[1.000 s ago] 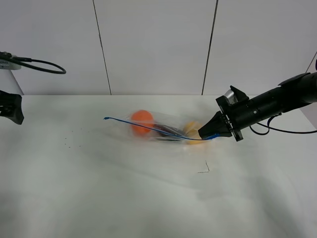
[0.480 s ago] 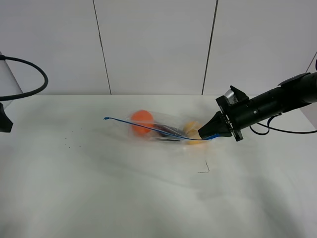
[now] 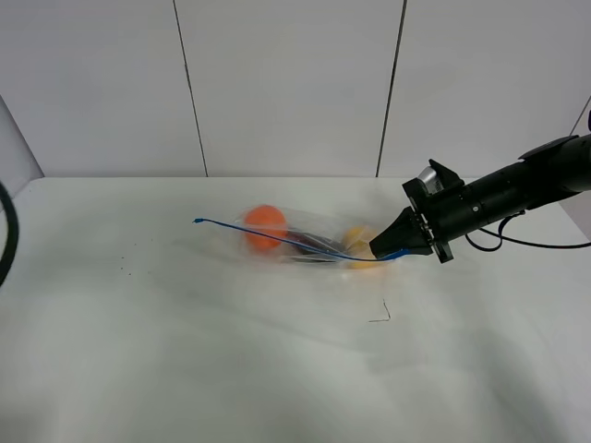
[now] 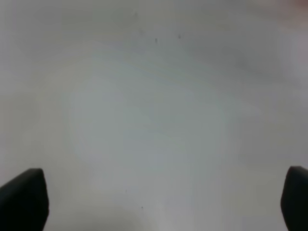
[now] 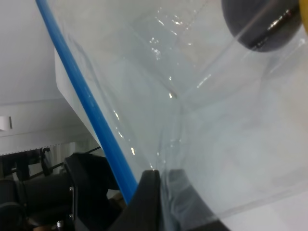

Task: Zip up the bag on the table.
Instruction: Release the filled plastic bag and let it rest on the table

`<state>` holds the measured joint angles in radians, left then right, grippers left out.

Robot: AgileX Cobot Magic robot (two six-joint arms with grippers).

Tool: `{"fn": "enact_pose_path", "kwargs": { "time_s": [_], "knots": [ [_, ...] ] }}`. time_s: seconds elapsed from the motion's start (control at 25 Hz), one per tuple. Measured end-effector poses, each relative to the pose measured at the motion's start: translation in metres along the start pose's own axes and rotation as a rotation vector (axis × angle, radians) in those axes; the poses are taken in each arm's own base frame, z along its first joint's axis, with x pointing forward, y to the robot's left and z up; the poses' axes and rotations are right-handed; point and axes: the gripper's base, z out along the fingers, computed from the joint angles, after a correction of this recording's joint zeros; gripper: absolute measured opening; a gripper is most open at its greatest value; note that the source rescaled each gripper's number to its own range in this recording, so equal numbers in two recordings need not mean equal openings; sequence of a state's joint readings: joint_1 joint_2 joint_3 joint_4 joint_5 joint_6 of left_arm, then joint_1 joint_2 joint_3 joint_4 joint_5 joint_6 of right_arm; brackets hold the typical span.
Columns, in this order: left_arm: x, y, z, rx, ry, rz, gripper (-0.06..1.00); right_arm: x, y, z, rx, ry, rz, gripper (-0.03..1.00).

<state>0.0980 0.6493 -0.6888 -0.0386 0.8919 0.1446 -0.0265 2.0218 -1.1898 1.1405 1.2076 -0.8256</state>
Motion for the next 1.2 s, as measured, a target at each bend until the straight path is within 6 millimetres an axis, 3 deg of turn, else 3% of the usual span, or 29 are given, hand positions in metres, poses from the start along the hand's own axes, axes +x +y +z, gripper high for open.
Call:
{"fn": "enact_pose_path", "kwargs": {
  "time_s": [0.48, 0.68, 0.88, 1.2],
  "knots": [
    [0.075, -0.014, -0.034, 0.016, -0.202, 0.015, 1.0, 0.0, 0.0, 0.0, 0.0, 0.0, -0.008, 0.0],
    [0.096, -0.018, -0.048, 0.017, -0.323, 0.025, 1.0, 0.0, 0.0, 0.0, 0.0, 0.0, -0.013, 0.0],
    [0.106, -0.019, -0.053, 0.013, -0.372, 0.033, 1.0, 0.0, 0.0, 0.0, 0.0, 0.0, -0.017, 0.0],
    [0.109, -0.019, -0.047, 0.014, -0.336, 0.047, 1.0, 0.0, 0.0, 0.0, 0.0, 0.0, -0.021, 0.0]
  ]
}}
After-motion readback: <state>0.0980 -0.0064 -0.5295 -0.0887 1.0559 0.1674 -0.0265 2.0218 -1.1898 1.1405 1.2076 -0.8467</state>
